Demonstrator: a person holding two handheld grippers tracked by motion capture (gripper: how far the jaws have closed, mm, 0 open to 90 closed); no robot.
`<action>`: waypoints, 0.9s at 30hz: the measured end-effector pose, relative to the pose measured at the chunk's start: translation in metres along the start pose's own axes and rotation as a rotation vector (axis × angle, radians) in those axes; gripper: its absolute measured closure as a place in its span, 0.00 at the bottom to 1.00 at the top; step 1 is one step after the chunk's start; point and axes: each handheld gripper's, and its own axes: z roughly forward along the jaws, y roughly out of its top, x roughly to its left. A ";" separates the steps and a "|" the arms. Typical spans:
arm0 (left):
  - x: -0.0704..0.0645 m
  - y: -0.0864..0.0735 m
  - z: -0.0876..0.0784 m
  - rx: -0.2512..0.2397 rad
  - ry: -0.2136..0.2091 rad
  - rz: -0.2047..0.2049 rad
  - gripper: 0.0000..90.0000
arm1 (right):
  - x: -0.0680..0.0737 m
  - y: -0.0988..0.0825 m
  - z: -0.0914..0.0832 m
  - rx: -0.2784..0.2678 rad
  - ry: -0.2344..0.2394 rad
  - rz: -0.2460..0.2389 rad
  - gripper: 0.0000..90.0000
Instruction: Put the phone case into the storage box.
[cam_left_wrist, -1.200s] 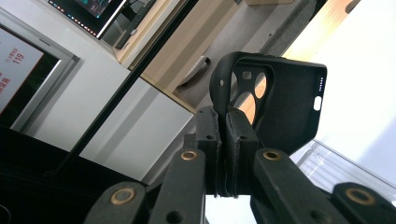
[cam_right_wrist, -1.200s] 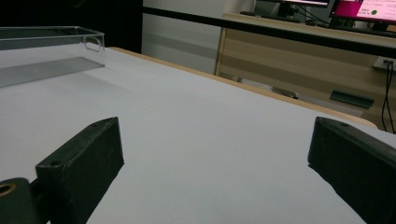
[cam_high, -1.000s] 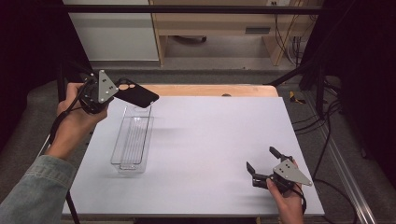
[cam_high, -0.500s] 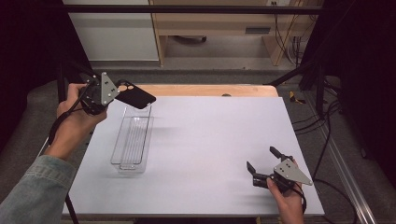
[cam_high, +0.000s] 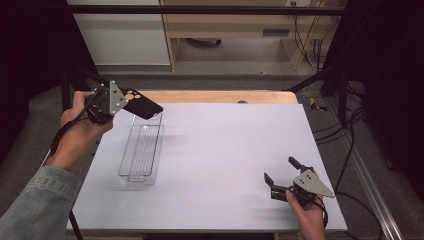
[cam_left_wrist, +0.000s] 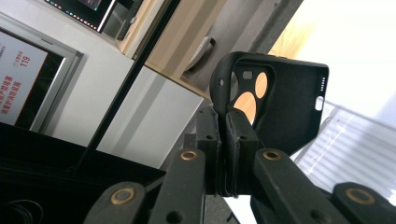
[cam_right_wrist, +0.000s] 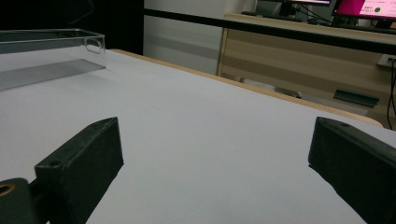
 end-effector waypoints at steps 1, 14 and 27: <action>0.000 -0.001 0.001 0.006 0.000 0.006 0.95 | 0.000 0.000 0.000 -0.001 0.000 0.000 0.04; -0.004 -0.011 0.018 0.061 -0.014 0.065 0.95 | -0.001 0.000 0.000 -0.006 0.002 0.000 0.04; -0.009 -0.017 0.028 0.088 -0.030 0.107 0.94 | 0.002 0.000 0.000 -0.016 0.018 -0.011 0.03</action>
